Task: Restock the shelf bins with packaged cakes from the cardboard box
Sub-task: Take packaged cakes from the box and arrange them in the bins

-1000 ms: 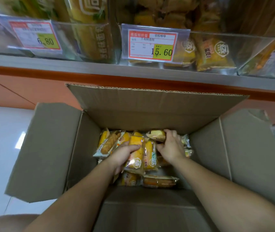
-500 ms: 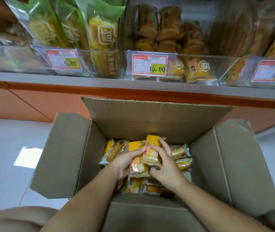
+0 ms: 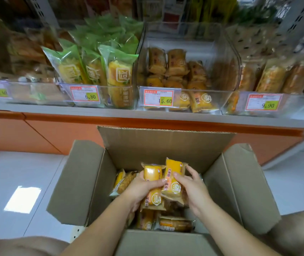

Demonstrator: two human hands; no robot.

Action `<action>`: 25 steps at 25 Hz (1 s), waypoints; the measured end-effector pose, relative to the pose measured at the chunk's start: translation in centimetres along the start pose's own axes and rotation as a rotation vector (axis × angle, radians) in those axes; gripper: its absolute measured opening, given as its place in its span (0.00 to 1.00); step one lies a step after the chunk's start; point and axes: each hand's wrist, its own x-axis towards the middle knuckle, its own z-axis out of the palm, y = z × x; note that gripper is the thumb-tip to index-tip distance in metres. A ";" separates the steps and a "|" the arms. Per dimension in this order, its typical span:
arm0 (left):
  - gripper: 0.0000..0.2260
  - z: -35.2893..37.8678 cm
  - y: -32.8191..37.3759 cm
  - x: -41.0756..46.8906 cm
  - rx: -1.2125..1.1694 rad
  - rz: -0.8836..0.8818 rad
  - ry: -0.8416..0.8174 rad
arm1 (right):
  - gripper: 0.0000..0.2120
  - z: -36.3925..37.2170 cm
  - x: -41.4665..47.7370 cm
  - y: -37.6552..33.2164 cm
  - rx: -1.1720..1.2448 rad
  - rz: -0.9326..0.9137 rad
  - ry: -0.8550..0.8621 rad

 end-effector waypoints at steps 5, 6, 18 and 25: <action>0.27 0.8 7.2 -2.9 0.197 0.211 -0.036 | 0.16 0.9 -3.9 -5.9 0.130 0.024 -0.119; 0.29 1.0 9.1 -3.7 0.249 0.274 -0.045 | 0.14 1.3 -5.1 -7.4 0.155 0.042 -0.188; 0.31 0.3 23.0 -8.5 0.202 0.592 0.153 | 0.31 5.8 -1.0 -29.6 -0.438 -0.633 0.117; 0.26 0.6 23.9 -6.1 0.204 0.526 0.220 | 0.22 8.5 11.6 -32.9 -1.061 -0.640 0.469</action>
